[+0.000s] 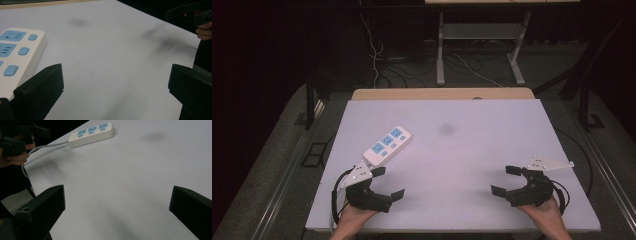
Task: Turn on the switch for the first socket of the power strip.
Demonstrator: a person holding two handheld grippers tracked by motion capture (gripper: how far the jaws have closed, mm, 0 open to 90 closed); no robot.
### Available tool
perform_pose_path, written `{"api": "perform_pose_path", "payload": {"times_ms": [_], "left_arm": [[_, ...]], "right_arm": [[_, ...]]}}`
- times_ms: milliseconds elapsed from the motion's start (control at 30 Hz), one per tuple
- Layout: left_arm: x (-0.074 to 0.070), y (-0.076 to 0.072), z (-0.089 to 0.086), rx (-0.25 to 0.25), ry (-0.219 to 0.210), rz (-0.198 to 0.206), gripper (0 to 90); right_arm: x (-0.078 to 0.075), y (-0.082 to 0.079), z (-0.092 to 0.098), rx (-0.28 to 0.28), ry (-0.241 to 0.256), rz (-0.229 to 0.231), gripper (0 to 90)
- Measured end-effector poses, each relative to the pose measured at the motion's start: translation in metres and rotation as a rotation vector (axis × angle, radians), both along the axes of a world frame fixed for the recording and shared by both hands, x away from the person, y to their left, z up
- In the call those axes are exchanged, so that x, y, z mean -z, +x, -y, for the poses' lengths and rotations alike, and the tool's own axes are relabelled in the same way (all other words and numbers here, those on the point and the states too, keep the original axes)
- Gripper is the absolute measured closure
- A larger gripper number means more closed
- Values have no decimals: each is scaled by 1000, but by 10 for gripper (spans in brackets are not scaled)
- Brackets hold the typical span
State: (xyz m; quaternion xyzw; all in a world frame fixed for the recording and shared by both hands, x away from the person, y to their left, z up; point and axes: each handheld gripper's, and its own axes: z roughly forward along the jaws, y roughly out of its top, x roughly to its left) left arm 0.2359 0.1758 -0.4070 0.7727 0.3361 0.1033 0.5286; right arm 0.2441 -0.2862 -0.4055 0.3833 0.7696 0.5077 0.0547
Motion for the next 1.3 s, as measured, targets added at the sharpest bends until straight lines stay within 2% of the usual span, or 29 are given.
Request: {"api": "perform_pose_path", "payload": {"times_ms": [667,1033,1300], "left_arm": [[0,-1,0,9,14,-3,0],[-5,-1,4,18,43,-4,0],[-11,0,5,34,72,-27,0]], "right_arm": [[5,-1,3,-13,-6,-32,0],[5,-2,5,-10,-12,-33,0],[5,-2,7,-4,-18,-32,0]]}}
